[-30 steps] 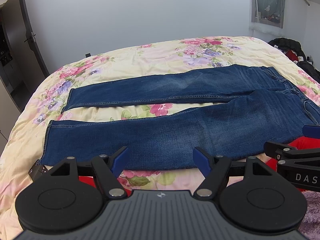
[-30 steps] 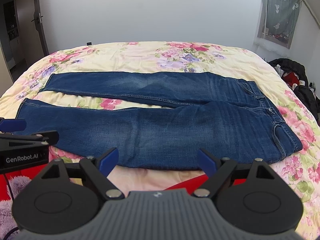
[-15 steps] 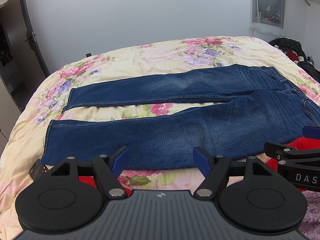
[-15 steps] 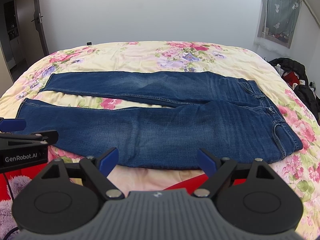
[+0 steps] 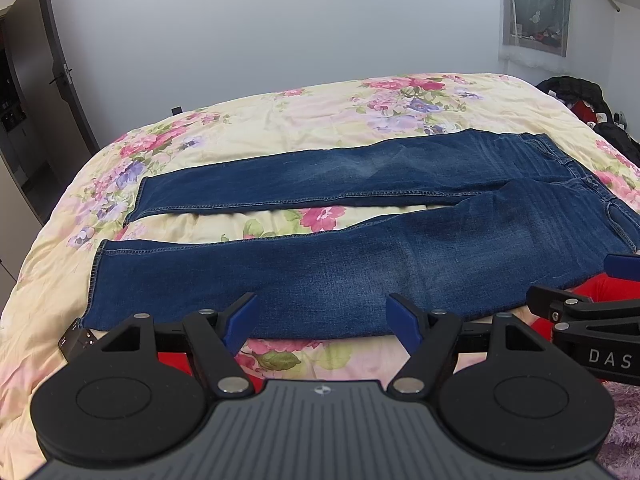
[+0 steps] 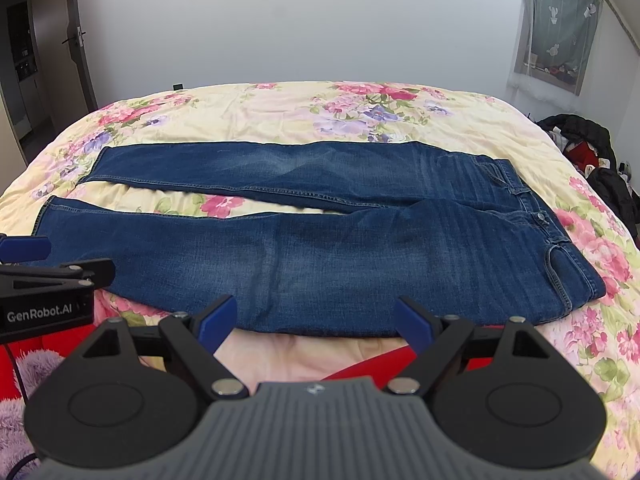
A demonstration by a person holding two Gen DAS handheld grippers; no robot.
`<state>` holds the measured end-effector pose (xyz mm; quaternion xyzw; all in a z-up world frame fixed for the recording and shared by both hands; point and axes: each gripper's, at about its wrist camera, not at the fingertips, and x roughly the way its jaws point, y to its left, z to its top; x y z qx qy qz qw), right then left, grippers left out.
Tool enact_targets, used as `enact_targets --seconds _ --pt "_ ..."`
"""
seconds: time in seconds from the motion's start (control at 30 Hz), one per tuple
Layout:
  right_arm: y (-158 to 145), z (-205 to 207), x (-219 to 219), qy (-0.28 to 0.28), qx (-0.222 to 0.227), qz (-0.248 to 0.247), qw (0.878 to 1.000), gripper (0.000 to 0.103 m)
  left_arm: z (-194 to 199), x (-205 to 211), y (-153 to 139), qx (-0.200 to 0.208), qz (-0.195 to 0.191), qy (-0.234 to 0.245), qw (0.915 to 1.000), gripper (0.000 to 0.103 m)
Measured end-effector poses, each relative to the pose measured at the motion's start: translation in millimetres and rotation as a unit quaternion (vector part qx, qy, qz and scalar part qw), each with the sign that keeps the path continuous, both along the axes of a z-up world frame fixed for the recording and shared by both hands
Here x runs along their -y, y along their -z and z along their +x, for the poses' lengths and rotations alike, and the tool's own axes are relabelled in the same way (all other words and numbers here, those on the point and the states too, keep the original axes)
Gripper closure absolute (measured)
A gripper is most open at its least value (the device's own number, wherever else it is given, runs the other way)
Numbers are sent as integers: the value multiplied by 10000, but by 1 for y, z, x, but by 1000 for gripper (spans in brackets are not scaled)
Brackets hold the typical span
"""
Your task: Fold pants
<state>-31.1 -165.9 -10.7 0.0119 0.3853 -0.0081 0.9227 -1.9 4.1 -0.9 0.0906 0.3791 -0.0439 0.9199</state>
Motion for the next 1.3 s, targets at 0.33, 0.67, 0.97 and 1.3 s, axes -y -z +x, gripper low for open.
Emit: enact_targets --seconds 0.33,0.67,0.97,1.3 --pt "1 -1 2 20 -21 31 10000 21 1 1 0 -5 3 15 10000 18" --pt "5 5 47 -155 446 228 9986 21 16 -34 -6 477 345 205 9981 37" --pt "18 35 145 -63 612 -516 9968 21 62 -103 19 264 1443 1326 9802 50" --pt "62 69 241 -77 -204 -1497 9885 57 116 -147 110 -1183 2941 2745 9078 52"
